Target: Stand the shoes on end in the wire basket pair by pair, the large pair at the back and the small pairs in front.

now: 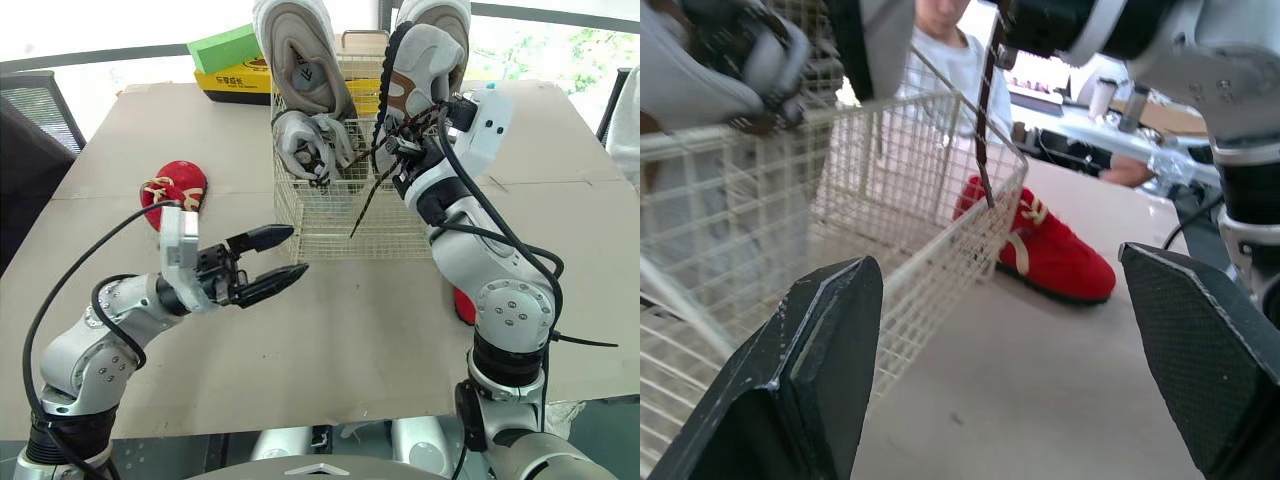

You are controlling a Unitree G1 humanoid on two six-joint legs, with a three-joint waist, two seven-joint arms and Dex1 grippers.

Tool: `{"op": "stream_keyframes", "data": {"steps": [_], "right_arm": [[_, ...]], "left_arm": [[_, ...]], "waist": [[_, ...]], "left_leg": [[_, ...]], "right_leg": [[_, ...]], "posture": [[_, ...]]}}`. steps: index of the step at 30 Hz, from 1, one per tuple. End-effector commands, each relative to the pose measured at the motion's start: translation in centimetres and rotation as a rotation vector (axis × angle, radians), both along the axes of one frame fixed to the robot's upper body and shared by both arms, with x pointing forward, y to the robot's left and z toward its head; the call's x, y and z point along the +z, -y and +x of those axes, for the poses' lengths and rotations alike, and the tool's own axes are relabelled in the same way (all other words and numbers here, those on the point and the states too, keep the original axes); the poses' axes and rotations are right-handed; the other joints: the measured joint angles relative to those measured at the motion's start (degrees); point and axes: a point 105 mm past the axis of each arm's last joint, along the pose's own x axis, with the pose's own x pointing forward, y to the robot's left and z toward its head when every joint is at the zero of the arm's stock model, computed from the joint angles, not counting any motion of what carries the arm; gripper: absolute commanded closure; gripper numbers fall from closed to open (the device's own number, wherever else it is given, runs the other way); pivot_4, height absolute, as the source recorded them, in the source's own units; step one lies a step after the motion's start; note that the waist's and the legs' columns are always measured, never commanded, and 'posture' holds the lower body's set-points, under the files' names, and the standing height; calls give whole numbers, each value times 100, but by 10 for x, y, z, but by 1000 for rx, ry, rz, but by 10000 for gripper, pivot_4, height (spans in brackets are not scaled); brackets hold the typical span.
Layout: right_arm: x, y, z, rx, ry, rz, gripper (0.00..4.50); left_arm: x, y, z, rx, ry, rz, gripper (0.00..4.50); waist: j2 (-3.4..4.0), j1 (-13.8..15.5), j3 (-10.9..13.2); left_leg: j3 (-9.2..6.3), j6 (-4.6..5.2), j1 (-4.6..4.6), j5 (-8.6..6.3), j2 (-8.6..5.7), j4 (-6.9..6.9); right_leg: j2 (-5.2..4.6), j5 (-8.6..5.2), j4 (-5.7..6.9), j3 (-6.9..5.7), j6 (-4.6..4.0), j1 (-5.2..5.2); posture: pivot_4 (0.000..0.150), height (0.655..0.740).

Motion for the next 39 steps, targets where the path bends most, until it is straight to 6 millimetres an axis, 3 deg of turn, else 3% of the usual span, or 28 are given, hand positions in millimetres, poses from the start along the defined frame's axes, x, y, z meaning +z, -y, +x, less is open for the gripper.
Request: {"op": "stream_keyframes", "data": {"steps": [1, 8, 12, 15, 18, 22, 27, 33, 39], "right_arm": [[19, 14, -7, -95, 84, -6, 44659], [11, -6, 4, -39, 90, -17, 44659], [-9, -21, 10, 64, 73, -27, 44659], [-19, -19, 10, 73, 69, -30, 35929], [-24, -21, 4, 128, 89, -83, 21531], [-36, -25, -22, 296, 141, -255, 1462], [-40, -6, -46, 413, 181, -466, 1462], [-41, 14, -39, 304, 302, -908, 1462], [-25, 19, -37, 253, 391, -1003, 1462]], "left_arm": [[12, -5, -6, -15, 57, -23, 3874], [15, -5, -5, -9, 72, -17, 3874], [20, -4, -5, -4, 85, -7, 3874], [22, -4, -6, 9, 92, -5, 3874], [24, -2, -7, 16, 91, -1, 3874], [26, 3, -9, 18, 88, -3, 3874], [27, 7, -5, 19, 77, -6, 3874], [25, 7, 1, 11, 71, -7, 3874], [21, 3, -1, 8, 67, -6, 3874]], "waist": [[0, 3, 0], [0, -9, 0], [-1, -30, -1], [-1, -36, -1], [0, -38, 0], [0, -10, 0], [-1, -14, 1], [1, -28, 3], [0, -24, 4]], "left_leg": [[-1, 0, -1, 0, 0, 0], [-2, 0, -7, 0, -4, 1], [-2, 0, -4, 0, -2, 0], [-1, 0, -1, 0, 0, 1], [-1, 0, -1, 0, 1, 1], [-2, 0, -3, 0, 0, 0], [-4, 1, -9, 0, -2, 0], [0, 1, 4, 0, -12, 0], [0, 0, 1, 0, -12, -1]], "right_leg": [[0, 0, 0, -1, 0, 0], [-2, 0, -9, 0, 0, 0], [1, 0, -7, 0, 0, 0], [2, 4, -6, 0, 7, 1], [2, 9, -5, 0, 16, 0], [-1, 6, -9, -2, 10, 1], [-2, 5, -15, -4, 10, 0], [10, -13, -11, -2, 20, 1], [11, -11, -10, 1, 18, 0]], "posture": [[1500, 7400], [1500, 7400], [1500, 7400], [1500, 7400], [1500, 7400], [1500, 7400], [1500, 7400], [1500, 7400], [1500, 7400]]}}
